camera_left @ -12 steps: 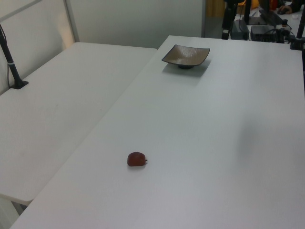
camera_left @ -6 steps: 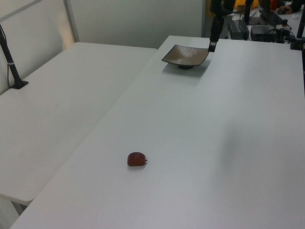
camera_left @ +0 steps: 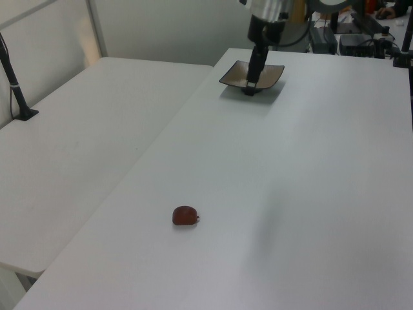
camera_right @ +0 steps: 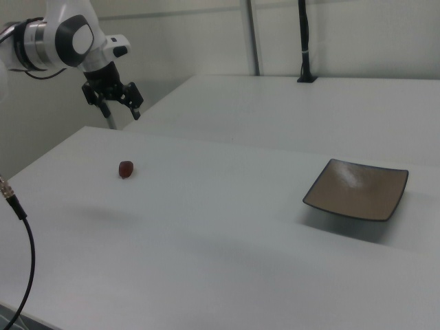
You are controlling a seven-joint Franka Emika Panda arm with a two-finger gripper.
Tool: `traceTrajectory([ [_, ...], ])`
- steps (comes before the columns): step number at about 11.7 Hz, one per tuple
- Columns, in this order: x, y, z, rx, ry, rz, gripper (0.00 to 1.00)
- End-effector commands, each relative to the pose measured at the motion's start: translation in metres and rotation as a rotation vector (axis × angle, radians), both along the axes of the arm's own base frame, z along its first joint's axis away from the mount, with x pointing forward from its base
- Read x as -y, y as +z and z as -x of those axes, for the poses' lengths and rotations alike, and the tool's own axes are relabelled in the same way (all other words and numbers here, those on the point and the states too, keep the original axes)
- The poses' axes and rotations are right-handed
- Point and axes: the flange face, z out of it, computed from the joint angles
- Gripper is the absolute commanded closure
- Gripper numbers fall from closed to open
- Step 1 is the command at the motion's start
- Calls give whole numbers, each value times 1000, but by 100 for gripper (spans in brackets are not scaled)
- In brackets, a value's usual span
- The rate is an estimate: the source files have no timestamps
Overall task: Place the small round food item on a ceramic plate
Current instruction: 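Move the open gripper over the dark-red food item and lower it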
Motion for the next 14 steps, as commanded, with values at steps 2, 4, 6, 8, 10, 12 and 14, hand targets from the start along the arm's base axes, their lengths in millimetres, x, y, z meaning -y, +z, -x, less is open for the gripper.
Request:
traceTrajectory([
  [2, -59, -23, -27, 85, 14, -49, 0],
  [4, -70, -37, -34, 114, 6, -70, 0],
  [6, -98, -65, -37, 135, 32, -79, 0],
  [8, -116, -85, -42, 159, 30, -96, 0],
  [10, -131, -115, -49, 184, -3, -112, 0],
  [12, -152, -147, -46, 200, 31, -85, 0],
  [14, -161, -165, -48, 216, 22, -97, 0],
])
